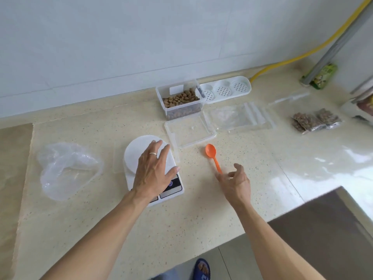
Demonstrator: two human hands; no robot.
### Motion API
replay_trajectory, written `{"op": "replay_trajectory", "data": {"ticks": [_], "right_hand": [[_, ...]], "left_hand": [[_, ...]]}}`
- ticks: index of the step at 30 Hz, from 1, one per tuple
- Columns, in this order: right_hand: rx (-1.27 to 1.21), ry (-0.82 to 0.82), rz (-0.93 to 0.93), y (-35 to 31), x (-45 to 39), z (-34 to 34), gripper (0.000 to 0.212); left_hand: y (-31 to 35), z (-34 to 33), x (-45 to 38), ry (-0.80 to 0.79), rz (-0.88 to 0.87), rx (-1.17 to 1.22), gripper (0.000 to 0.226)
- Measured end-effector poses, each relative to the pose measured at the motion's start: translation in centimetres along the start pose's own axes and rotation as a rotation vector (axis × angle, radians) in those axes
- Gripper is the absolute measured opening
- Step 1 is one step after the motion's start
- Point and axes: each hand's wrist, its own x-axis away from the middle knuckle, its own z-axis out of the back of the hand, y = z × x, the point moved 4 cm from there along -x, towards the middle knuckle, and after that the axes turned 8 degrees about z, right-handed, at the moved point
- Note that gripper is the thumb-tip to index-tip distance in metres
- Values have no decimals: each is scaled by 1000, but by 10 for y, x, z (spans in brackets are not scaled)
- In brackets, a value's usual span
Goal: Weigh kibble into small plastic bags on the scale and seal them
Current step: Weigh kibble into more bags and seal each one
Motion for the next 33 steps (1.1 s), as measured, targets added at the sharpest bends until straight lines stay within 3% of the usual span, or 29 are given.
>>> {"op": "replay_trajectory", "data": {"ticks": [3, 8, 12, 16, 24, 30, 33], "right_hand": [[-39, -14, -57, 4, -7, -3, 71], [49, 2, -69, -3, -16, -14, 21], [-111, -56, -166, -8, -19, -10, 5], [-437, -87, -127, -37, -24, -9, 5], [-375, -171, -62, -103, -45, -51, 30], [-513, -267, -62, -122, -45, -66, 16], [-558, -299, 3, -139, -48, -54, 13]], "left_hand": [[4, -6, -17, -41, -52, -11, 65], [4, -8, -40, -97, -113, -18, 64], [-7, -2, -56, -110, -124, -35, 62], [-17, 6, -70, -110, -107, -29, 61], [-42, 19, -85, -108, -64, -10, 58], [-48, 28, -97, -173, -40, 4, 50], [-35, 38, -108, -249, -8, 191, 42]]}}
